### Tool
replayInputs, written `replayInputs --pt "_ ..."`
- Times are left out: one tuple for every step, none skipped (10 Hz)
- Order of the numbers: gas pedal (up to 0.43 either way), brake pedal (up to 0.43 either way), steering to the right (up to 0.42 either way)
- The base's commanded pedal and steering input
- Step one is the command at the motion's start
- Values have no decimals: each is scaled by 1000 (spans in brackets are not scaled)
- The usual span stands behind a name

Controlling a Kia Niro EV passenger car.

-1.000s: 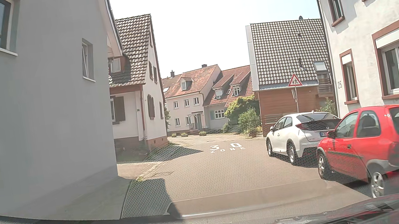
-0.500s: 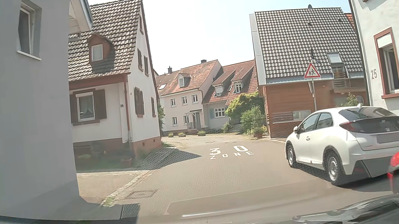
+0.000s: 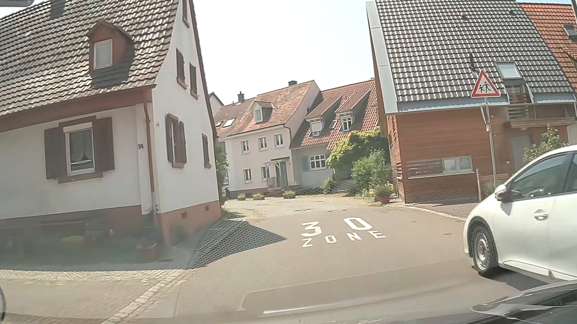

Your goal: Follow the waypoints while adhering to traffic rules and regulations

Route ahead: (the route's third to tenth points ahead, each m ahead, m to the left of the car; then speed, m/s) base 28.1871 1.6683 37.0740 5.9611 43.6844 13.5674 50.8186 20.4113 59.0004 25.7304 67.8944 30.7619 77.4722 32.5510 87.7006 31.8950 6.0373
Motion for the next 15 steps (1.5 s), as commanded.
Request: replayInputs --pt "0 0 27" --pt "0 0 36" --pt "0 0 44" --pt "0 0 50" --pt "0 0 55" --pt "0 0 61" --pt "0 0 68" --pt "0 0 76" --pt "0 0 83" --pt "0 0 87" --pt "0 0 88" --pt "0 0 88" --pt "0 0 85" --pt "0 0 78" --pt "0 0 70"
